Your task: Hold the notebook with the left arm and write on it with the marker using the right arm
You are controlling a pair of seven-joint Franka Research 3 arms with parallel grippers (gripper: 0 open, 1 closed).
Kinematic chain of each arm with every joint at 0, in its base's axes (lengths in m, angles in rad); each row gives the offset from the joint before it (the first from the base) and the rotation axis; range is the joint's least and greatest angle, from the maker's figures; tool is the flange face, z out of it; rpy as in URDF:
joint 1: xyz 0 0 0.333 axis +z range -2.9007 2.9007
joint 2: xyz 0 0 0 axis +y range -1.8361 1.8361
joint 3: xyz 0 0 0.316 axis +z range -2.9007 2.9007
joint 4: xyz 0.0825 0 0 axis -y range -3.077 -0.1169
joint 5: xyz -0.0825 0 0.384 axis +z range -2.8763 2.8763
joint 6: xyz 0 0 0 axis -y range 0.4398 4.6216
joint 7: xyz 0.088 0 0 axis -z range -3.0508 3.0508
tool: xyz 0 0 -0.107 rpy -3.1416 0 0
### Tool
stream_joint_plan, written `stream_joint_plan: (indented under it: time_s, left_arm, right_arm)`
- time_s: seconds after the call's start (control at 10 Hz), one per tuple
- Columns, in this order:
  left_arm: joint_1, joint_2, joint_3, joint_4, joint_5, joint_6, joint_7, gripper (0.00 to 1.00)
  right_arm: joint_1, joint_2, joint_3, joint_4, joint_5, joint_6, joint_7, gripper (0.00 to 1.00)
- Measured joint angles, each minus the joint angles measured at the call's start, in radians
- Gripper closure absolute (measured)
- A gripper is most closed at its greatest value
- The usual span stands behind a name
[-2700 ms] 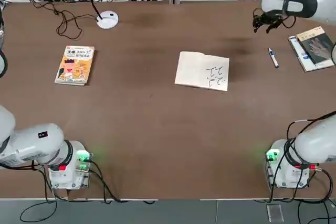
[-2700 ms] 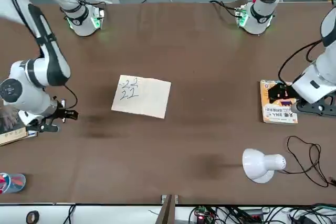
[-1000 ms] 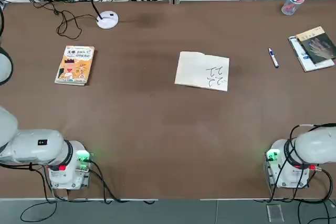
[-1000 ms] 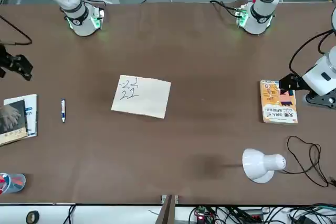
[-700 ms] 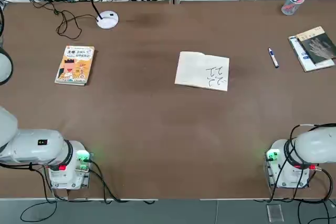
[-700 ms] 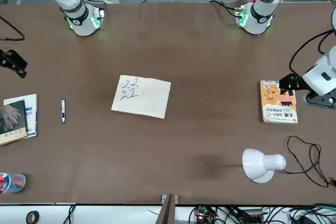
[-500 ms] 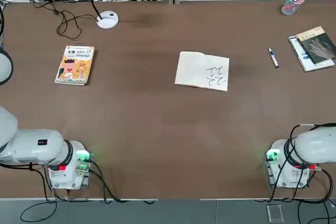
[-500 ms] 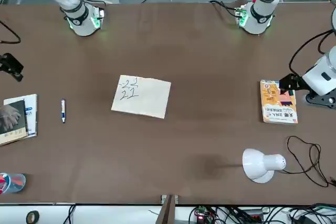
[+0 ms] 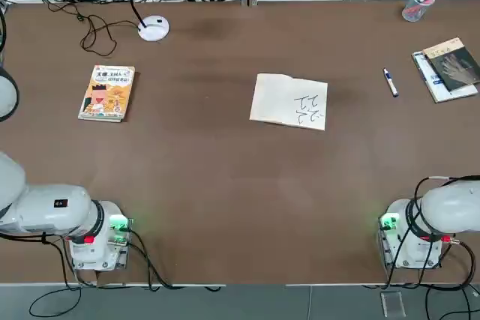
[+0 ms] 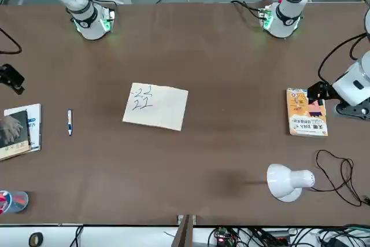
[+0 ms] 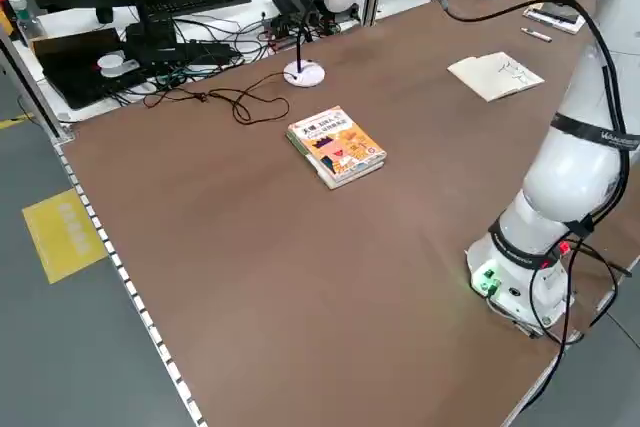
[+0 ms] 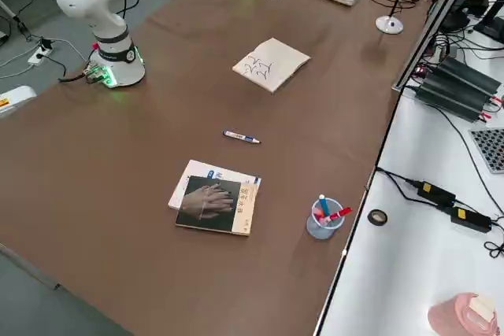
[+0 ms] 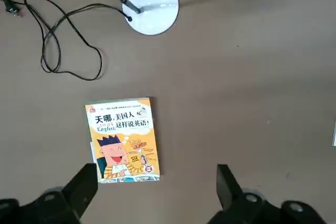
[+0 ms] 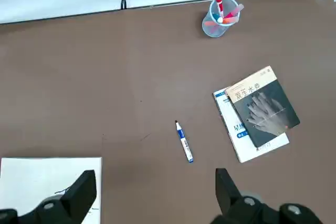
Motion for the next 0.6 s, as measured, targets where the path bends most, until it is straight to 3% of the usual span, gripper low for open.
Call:
stream_joint_plan:
  time_s: [0.4, 0.5, 0.6]
  left_arm:
    - [0.000, 0.001, 0.000, 0.000, 0.000, 0.000, 0.000, 0.00]
    - [-0.020, -0.015, 0.035, -0.007, -0.008, -0.034, 0.003, 0.00]
    - [-0.060, -0.060, 0.115, -0.033, -0.027, -0.093, 0.022, 0.00]
  right_arm:
    - [0.000, -0.004, 0.000, 0.020, 0.000, -0.036, 0.000, 0.00]
    - [0.000, -0.004, 0.000, 0.021, 0.000, -0.040, 0.000, 0.00]
    - [0.000, -0.004, 0.000, 0.021, 0.000, -0.044, 0.000, 0.00]
